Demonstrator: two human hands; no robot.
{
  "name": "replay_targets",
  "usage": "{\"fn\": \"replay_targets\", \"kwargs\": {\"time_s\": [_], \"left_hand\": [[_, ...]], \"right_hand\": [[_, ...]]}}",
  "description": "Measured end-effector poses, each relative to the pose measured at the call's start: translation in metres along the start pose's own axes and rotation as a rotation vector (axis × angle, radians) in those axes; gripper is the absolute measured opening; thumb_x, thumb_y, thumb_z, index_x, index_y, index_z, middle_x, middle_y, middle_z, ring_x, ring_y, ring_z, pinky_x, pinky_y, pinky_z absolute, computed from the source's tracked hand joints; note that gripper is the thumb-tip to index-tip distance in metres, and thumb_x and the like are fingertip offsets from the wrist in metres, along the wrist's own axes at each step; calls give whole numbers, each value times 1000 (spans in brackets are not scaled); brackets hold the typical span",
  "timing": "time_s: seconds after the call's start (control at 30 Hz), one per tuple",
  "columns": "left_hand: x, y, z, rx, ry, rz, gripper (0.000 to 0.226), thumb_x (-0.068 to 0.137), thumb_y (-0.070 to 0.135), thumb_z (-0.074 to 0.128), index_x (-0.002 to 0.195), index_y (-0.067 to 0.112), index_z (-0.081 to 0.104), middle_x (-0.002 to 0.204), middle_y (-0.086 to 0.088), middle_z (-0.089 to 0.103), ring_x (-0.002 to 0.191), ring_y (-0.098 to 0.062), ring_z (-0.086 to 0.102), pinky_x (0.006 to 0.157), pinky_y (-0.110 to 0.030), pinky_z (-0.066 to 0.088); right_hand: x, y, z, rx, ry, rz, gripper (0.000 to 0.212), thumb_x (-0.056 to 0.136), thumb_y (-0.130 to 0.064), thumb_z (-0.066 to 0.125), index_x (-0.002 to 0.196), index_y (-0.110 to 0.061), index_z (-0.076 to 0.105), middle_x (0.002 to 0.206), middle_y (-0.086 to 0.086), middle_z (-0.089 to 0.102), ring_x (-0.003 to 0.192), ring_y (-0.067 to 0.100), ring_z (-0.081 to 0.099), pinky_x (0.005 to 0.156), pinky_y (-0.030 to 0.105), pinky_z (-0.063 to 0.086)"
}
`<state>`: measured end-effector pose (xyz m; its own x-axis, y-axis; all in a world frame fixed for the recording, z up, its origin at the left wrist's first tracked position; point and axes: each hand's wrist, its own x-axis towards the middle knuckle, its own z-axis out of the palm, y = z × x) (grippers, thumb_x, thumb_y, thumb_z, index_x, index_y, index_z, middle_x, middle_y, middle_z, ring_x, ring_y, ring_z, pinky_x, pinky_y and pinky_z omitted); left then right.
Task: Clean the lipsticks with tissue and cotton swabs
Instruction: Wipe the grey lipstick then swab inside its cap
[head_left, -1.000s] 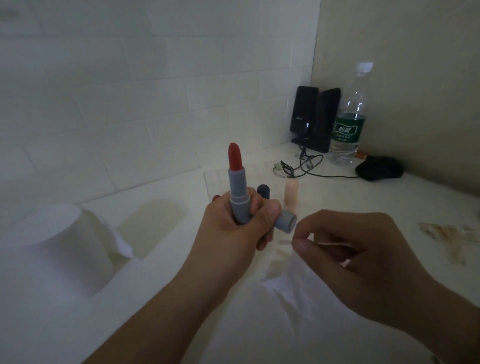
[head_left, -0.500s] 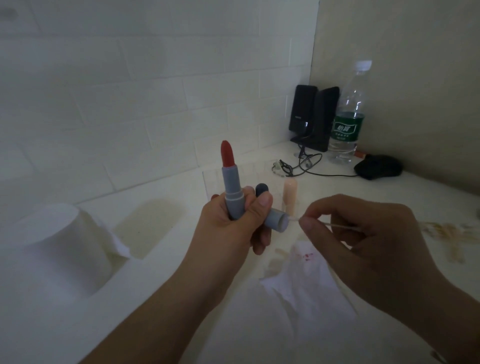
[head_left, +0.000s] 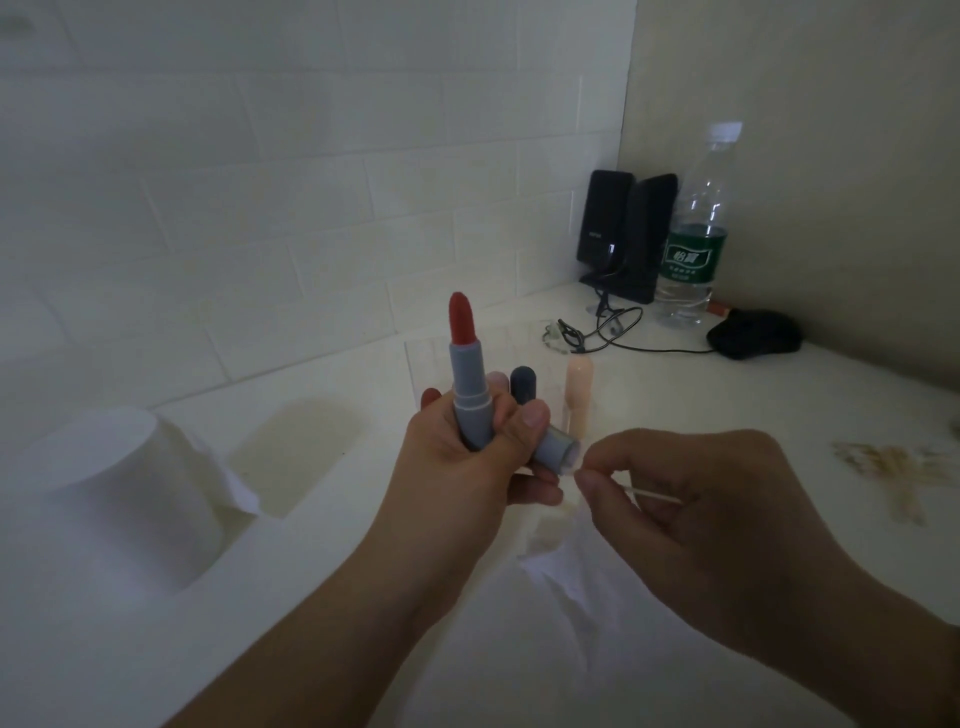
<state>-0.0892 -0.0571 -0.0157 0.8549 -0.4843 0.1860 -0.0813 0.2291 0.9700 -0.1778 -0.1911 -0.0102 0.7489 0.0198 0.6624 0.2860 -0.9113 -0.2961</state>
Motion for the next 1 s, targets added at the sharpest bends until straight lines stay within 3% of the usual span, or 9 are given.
{"fn": "replay_targets", "kwargs": {"time_s": [0.07, 0.2, 0.3, 0.43, 0.57, 0.7, 0.83, 0.9, 1.0], "left_hand": [[0, 0, 1, -6, 0, 2, 41, 70, 34, 61, 97, 3, 57, 77, -10, 65, 63, -16, 64, 56, -22, 51], [0, 2, 0, 38, -37, 31, 34, 73, 34, 59, 87, 3, 58, 72, -7, 67, 62, -16, 63, 57, -23, 50], [0, 3, 0, 40, -31, 46, 32, 73, 35, 60, 82, 4, 59, 76, -16, 67, 63, -19, 63, 57, -24, 51], [1, 1, -1, -4, 20, 40, 23, 71, 30, 62, 82, 11, 57, 71, -7, 65, 62, -17, 65, 56, -24, 52], [1, -2, 0, 12, 28, 61, 28, 71, 31, 62, 85, 8, 57, 69, -4, 65, 62, -18, 66, 56, -25, 53], [-1, 1, 4, 73, 21, 104, 26, 71, 34, 60, 76, 9, 60, 70, -7, 68, 63, -19, 66, 58, -25, 54], [0, 1, 2, 59, 59, 109, 34, 71, 32, 62, 89, 3, 57, 73, -11, 65, 60, -18, 65, 57, -25, 54], [0, -1, 3, 74, 53, 110, 38, 72, 33, 61, 93, 1, 57, 73, -10, 66, 60, -19, 66, 57, -26, 54], [-1, 1, 6, 83, 28, 125, 28, 73, 32, 60, 79, 4, 60, 69, -8, 68, 60, -18, 65, 57, -23, 54]], "right_hand": [[0, -1, 0, 23, 21, -7, 7, 78, -27, 66, 72, -24, 68, 47, -23, 37, 36, -6, 31, 46, -4, 24], [1, -5, -1, -13, 96, -16, 18, 85, -32, 54, 77, -22, 67, 47, -18, 32, 42, 5, 37, 46, -2, 26], [0, -1, 2, -108, 143, 13, 22, 86, -32, 50, 77, -21, 66, 45, -16, 36, 34, 3, 35, 49, 5, 32], [-3, -5, 10, -157, 100, 28, 26, 85, -33, 46, 73, -22, 66, 45, -16, 34, 37, -3, 25, 52, 5, 29], [-4, -6, 9, -76, 41, 3, 22, 86, -32, 50, 77, -22, 67, 48, -11, 54, 37, 7, 43, 47, 9, 33], [1, -3, 5, -76, 117, 66, 12, 84, -26, 60, 75, -21, 65, 44, -16, 32, 45, 6, 41, 46, -5, 23], [-3, -8, 14, -110, 60, 52, 24, 86, -33, 48, 75, -23, 66, 48, -18, 29, 36, -1, 25, 48, -7, 21], [-3, -9, 12, -61, 65, 36, 25, 86, -33, 47, 77, -23, 67, 48, -19, 31, 38, 1, 30, 47, -7, 20], [1, -4, 6, -31, 121, 82, 21, 87, -32, 48, 77, -23, 65, 44, -17, 35, 51, 5, 45, 46, -6, 23]]}}
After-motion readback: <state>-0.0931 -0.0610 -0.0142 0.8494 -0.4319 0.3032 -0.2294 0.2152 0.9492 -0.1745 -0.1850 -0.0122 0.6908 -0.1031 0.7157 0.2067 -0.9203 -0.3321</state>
